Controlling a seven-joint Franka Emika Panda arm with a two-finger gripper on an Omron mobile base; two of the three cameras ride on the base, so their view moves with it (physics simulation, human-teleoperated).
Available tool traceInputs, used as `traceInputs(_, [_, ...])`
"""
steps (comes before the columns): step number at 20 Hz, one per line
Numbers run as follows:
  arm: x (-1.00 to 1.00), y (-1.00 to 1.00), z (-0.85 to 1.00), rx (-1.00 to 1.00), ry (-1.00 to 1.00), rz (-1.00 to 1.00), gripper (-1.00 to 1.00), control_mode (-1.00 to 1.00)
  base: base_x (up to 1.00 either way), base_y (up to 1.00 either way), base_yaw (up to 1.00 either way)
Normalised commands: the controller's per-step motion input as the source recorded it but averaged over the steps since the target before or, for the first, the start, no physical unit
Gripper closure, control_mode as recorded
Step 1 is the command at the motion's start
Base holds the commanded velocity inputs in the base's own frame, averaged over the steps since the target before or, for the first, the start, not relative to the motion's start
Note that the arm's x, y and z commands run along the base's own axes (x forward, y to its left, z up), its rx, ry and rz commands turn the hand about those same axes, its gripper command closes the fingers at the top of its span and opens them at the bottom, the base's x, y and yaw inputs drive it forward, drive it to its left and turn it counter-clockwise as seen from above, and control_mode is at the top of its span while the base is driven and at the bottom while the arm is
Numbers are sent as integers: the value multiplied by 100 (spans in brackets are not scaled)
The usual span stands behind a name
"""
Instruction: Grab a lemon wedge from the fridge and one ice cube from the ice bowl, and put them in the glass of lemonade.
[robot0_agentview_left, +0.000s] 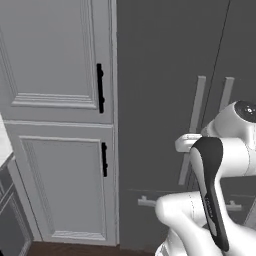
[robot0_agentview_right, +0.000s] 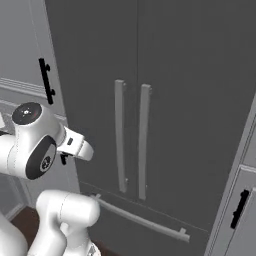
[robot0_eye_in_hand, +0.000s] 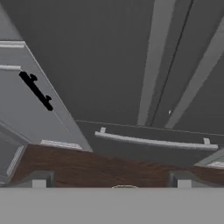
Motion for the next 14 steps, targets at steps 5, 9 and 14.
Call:
traceInputs(5, [0,0,0,0,0,0,-100,100,-75,0,-58])
traceInputs(9, [0,0,0,0,0,0,-100,100,-30,14,-36])
traceInputs(14, [0,0,0,0,0,0,-100,100,0,0,-1])
